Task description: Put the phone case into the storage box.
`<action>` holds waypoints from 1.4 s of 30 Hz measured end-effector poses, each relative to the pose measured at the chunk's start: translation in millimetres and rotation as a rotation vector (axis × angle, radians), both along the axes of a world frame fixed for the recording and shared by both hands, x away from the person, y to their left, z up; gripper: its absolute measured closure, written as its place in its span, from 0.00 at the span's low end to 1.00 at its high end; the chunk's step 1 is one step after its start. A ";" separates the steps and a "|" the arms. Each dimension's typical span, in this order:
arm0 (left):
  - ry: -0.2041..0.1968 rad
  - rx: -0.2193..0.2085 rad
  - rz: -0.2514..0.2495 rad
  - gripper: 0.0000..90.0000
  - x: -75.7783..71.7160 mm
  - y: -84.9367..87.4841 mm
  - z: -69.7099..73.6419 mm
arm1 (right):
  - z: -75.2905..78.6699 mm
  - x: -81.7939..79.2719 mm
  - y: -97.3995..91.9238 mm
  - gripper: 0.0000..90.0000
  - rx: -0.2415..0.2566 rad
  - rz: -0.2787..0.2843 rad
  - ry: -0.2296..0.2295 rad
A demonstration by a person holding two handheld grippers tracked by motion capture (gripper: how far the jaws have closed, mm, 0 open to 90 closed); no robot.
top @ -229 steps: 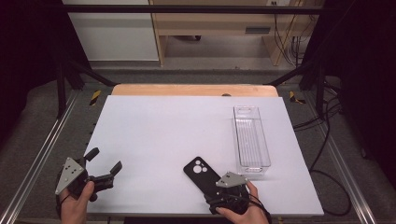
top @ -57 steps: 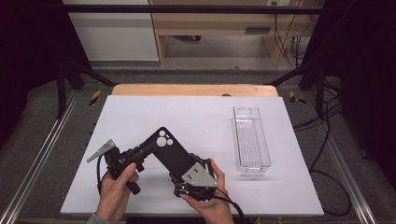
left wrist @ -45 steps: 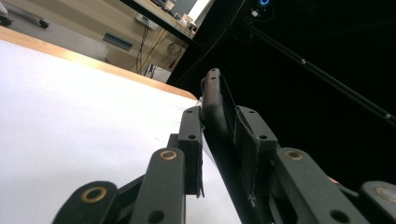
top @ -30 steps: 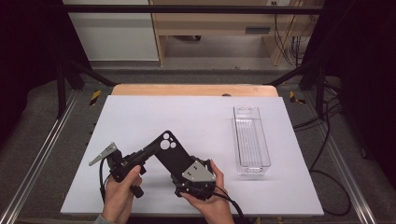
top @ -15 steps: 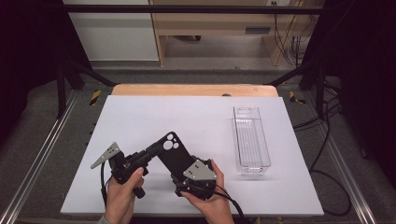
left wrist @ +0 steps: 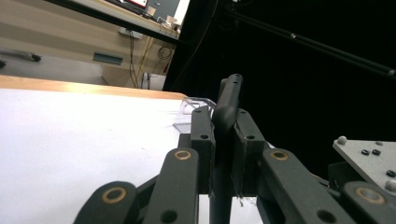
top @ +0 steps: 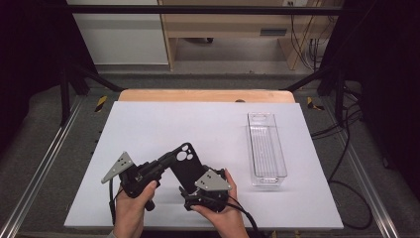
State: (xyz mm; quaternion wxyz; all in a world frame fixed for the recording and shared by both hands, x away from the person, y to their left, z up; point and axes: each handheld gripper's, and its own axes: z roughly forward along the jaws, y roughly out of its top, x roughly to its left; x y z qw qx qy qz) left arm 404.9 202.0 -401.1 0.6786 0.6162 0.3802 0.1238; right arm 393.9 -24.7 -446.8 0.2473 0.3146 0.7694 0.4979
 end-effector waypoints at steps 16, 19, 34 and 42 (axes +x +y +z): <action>-0.023 0.084 0.061 0.90 -1.8 -0.4 0.9 | 12.5 -3.5 2.4 0.06 0.056 -0.042 -0.050; -0.025 0.092 0.068 0.90 -2.2 -1.0 0.9 | 17.1 -5.0 6.9 0.06 0.062 -0.053 -0.070; -0.033 0.098 0.069 0.90 -5.4 -5.3 3.4 | 31.2 2.5 20.8 0.05 0.042 -0.085 -0.091; -0.040 0.090 0.062 0.90 -7.4 -8.2 5.2 | 35.9 7.1 25.3 0.04 0.052 -0.112 -0.095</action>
